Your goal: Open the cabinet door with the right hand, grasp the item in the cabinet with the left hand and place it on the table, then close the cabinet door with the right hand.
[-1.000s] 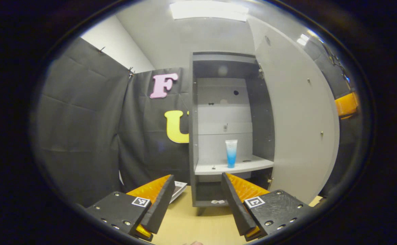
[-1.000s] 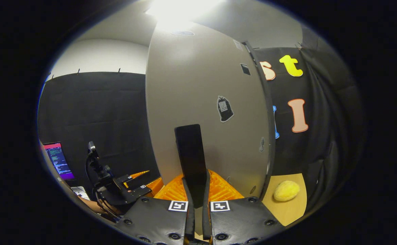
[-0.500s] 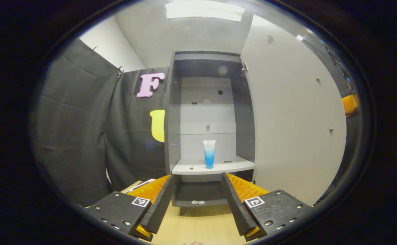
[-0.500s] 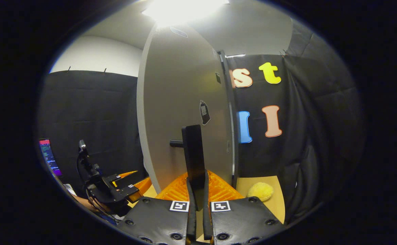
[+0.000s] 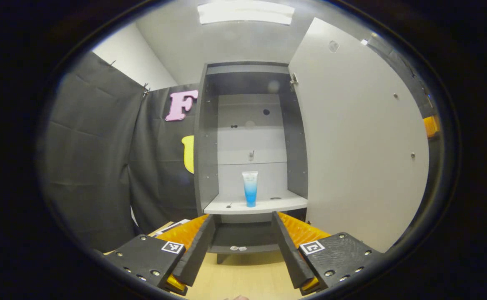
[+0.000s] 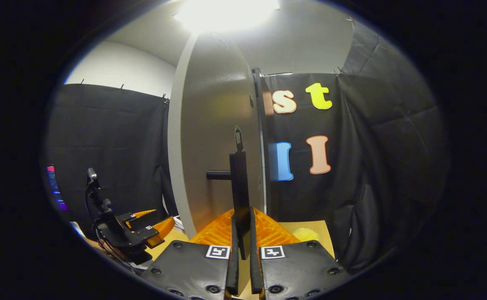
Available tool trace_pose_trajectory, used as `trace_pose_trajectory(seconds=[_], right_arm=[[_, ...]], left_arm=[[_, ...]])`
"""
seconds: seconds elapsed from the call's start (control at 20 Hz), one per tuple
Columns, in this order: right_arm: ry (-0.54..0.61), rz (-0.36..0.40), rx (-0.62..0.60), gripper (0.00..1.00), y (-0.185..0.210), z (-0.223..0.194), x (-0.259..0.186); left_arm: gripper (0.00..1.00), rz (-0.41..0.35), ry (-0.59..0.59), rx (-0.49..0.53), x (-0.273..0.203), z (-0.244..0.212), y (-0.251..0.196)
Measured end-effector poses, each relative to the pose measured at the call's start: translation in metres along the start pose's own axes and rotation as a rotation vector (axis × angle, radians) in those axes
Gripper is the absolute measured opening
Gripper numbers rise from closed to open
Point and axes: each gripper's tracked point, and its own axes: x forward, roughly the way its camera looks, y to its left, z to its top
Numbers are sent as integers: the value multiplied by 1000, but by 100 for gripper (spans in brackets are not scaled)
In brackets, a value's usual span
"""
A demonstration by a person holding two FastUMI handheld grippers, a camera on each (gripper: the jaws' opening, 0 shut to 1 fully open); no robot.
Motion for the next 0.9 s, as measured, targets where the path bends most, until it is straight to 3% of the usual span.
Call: trace_pose_trajectory(seconds=[0.1,0.2,0.25,0.35,0.4,0.55,0.9], right_arm=[[-14,17,24,14,-7,3,-11],[-19,56,71,25,-4,2,-25],[-24,43,73,27,-10,3,-32],[-32,-73,30,32,-44,0,-38],[-29,-121,18,43,-58,-4,-43],[-34,-250,-4,98,-89,-12,-47],[25,-484,-5,98,-132,-46,-36]], left_arm=[[83,15,-12,7,9,8,0],[83,24,-25,22,21,17,0],[83,26,-33,26,27,21,-1],[85,21,-47,22,39,29,-4],[86,17,-50,18,46,34,-5],[83,-6,-46,17,74,39,-8],[85,-91,-24,39,170,33,-16]])
